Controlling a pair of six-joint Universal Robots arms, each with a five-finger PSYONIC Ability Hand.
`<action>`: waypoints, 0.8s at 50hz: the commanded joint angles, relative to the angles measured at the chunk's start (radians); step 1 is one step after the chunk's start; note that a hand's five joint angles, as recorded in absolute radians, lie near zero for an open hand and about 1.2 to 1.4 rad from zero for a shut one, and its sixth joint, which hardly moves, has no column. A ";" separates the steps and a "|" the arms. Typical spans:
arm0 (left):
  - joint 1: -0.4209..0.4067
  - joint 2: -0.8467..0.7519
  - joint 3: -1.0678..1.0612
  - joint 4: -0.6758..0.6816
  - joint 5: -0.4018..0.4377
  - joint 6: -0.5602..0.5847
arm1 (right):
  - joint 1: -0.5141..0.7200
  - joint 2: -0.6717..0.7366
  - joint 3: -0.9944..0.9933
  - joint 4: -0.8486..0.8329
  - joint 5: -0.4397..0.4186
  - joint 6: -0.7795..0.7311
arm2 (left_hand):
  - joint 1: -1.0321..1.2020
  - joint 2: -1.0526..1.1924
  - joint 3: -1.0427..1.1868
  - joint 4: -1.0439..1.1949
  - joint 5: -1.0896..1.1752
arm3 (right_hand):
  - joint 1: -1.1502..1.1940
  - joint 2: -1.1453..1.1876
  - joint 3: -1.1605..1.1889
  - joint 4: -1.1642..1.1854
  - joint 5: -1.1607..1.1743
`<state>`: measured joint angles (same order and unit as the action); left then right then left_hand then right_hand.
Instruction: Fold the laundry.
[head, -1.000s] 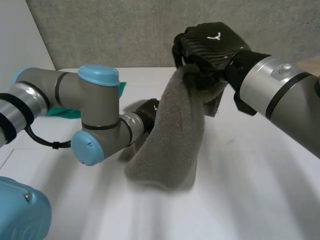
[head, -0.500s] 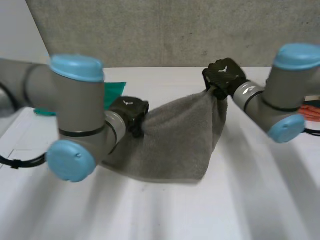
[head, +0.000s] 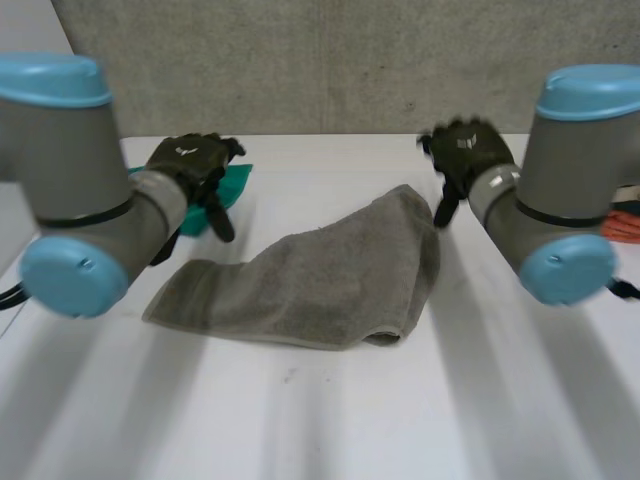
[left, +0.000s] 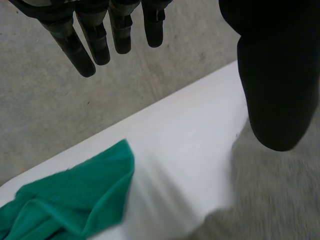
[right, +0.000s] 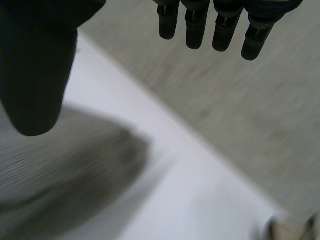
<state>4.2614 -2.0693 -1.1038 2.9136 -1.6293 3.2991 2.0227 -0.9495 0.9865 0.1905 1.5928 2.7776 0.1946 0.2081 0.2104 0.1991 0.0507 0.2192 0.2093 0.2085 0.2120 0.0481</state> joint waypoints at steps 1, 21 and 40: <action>0.057 0.150 -0.309 0.099 0.065 0.102 | 0.022 -0.112 0.242 0.225 -0.091 0.175 | -0.020 -0.034 -0.036 -0.025 -0.051 | 0.037 0.047 0.048 0.045 0.034; 0.060 0.169 -0.481 0.141 0.086 0.089 | 0.136 0.106 0.324 -0.283 0.047 0.180 | -0.020 -0.034 -0.036 -0.025 -0.051 | 1.177 1.187 1.188 1.184 1.174; 0.045 0.029 -0.449 0.188 0.083 0.086 | 0.175 -0.341 0.189 -0.013 -0.089 0.189 | -0.020 -0.034 -0.036 -0.025 -0.051 | 1.177 1.187 1.188 1.184 1.174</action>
<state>4.3199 -1.9710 -1.5827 3.0801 -1.5438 3.3852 2.1720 -1.2231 1.2407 0.0840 1.5552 2.9346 0.1947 0.2069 0.2104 0.1991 0.0507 1.1365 1.1697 1.1809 1.1938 0.9835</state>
